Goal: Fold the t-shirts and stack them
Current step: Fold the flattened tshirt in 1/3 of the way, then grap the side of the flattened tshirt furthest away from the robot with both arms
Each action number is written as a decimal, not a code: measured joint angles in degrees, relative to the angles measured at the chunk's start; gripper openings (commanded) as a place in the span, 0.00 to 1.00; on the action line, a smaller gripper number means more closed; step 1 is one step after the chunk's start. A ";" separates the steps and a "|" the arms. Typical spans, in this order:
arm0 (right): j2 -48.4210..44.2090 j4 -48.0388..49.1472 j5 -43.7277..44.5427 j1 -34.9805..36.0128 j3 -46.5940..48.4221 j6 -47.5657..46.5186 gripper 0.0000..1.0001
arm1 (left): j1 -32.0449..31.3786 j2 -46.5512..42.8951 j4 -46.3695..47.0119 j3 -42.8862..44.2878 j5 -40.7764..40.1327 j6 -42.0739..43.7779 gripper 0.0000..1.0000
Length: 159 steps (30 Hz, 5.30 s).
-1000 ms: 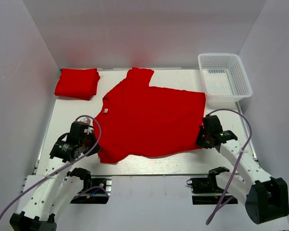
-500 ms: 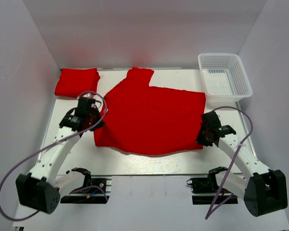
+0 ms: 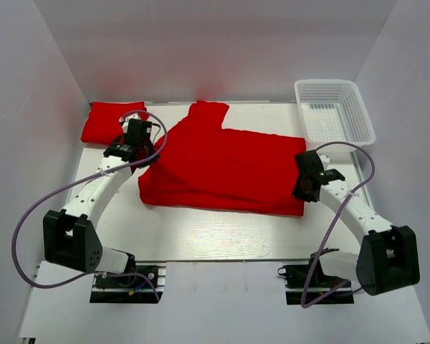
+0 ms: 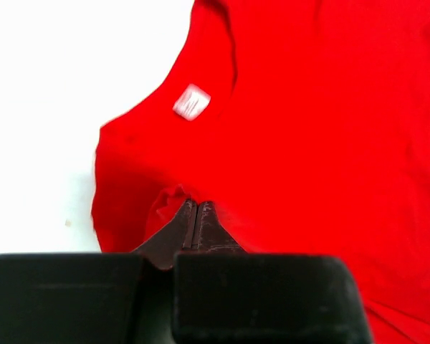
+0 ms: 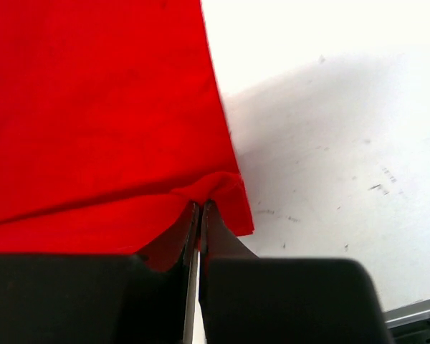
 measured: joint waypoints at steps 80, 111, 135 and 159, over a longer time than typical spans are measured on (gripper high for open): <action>25.46 15.34 -19.56 -1.16 10.93 -13.27 0.90 | 1.22 18.62 17.25 -8.68 13.16 9.51 1.00; 17.29 10.47 -19.98 1.86 8.02 -16.46 0.90 | 4.63 15.74 20.57 -9.40 14.38 7.85 1.00; 4.94 10.38 -13.81 1.75 -7.06 -4.48 0.90 | 5.60 -16.92 8.46 -32.61 14.51 -0.37 1.00; 4.15 2.99 -10.10 1.73 1.31 -7.10 0.90 | 4.70 -2.10 7.65 -18.14 17.97 2.51 0.99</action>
